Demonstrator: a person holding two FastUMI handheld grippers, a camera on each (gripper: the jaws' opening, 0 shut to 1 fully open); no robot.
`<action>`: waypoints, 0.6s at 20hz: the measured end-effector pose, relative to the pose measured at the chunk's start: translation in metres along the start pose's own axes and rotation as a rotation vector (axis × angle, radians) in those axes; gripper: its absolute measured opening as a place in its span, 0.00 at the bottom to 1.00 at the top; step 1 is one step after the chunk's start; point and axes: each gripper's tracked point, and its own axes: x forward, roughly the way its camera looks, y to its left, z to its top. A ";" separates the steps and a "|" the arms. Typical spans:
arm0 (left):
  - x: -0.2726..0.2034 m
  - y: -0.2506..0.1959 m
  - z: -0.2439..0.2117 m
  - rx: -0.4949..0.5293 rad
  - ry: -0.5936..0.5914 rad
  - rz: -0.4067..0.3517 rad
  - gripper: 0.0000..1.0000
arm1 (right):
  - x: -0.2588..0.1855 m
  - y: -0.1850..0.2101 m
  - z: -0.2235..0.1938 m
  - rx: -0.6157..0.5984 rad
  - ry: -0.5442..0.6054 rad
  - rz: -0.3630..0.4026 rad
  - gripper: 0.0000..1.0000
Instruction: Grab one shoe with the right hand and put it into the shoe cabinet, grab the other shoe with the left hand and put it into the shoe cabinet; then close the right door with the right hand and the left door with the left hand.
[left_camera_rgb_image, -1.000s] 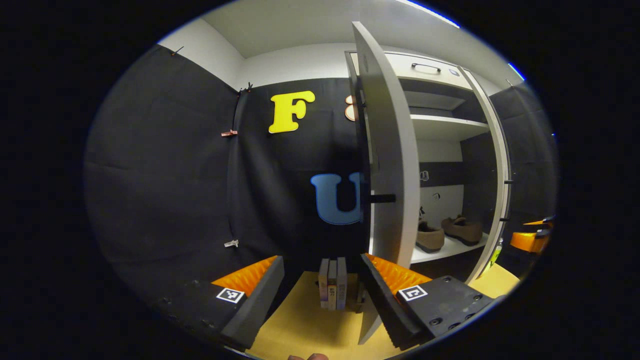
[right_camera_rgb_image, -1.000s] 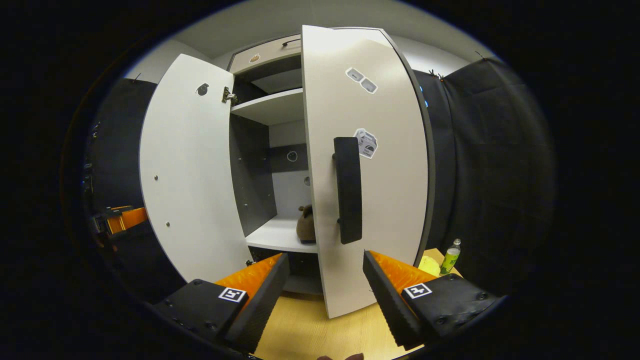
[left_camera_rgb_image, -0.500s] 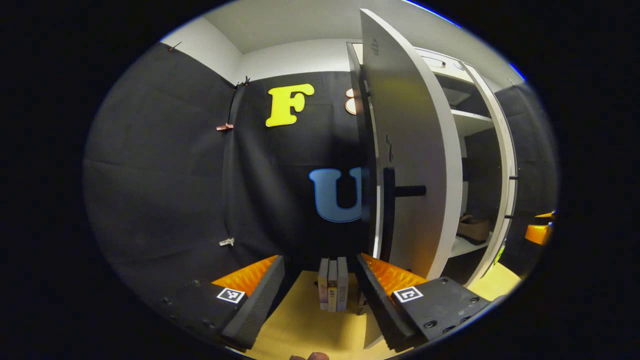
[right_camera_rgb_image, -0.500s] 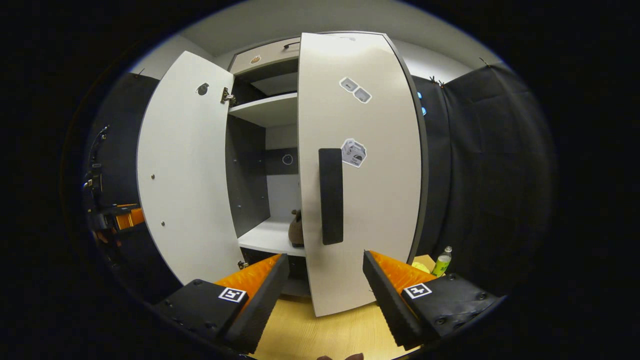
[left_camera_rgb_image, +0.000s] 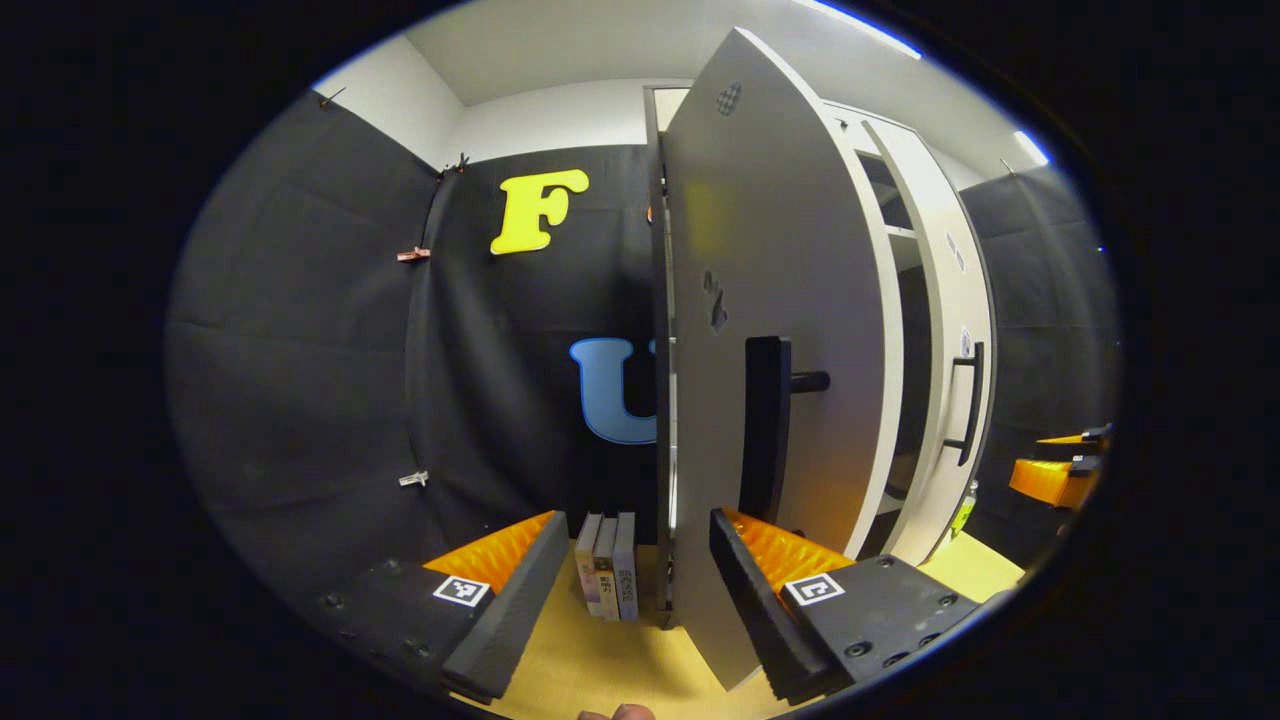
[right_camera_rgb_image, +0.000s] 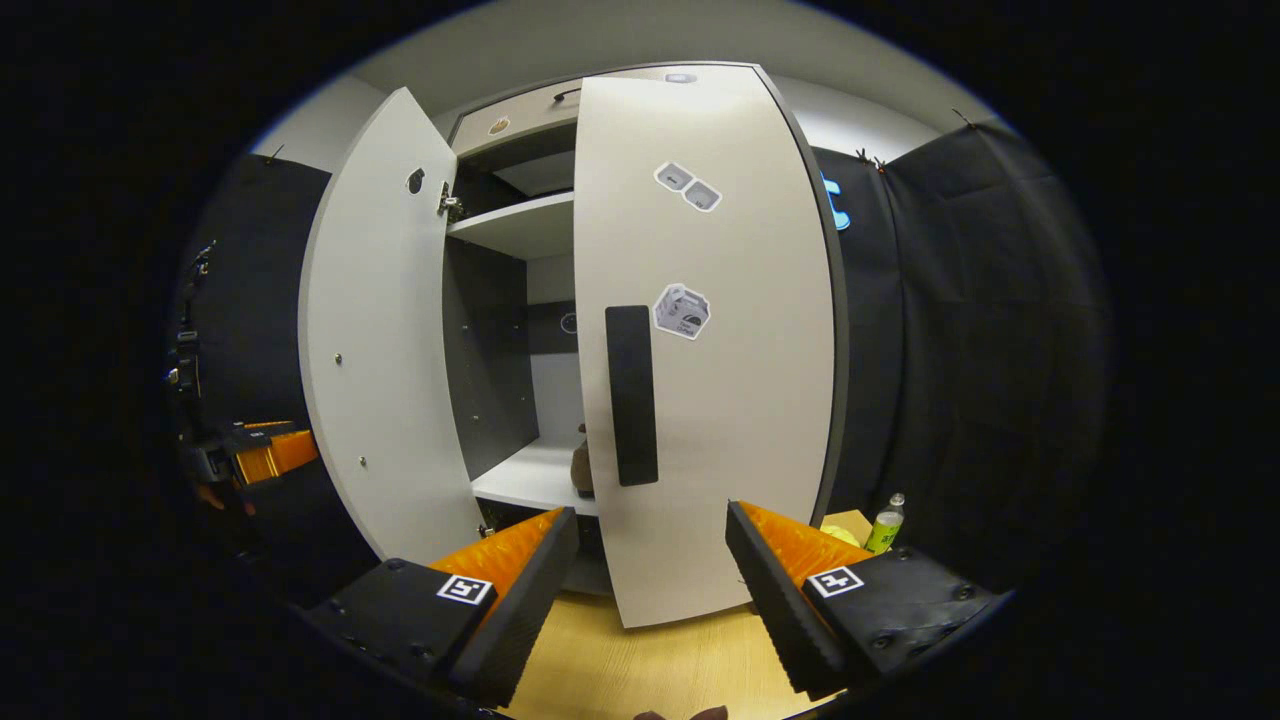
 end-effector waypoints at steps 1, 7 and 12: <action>0.001 -0.009 0.000 -0.008 0.003 -0.010 0.92 | -0.001 -0.004 0.001 0.003 -0.002 -0.001 0.98; 0.013 -0.059 0.005 0.006 -0.010 -0.064 0.90 | -0.002 -0.016 0.005 0.011 -0.004 -0.009 0.98; 0.024 -0.113 0.006 -0.005 -0.017 -0.154 0.91 | -0.003 -0.016 0.006 0.017 -0.005 -0.005 0.98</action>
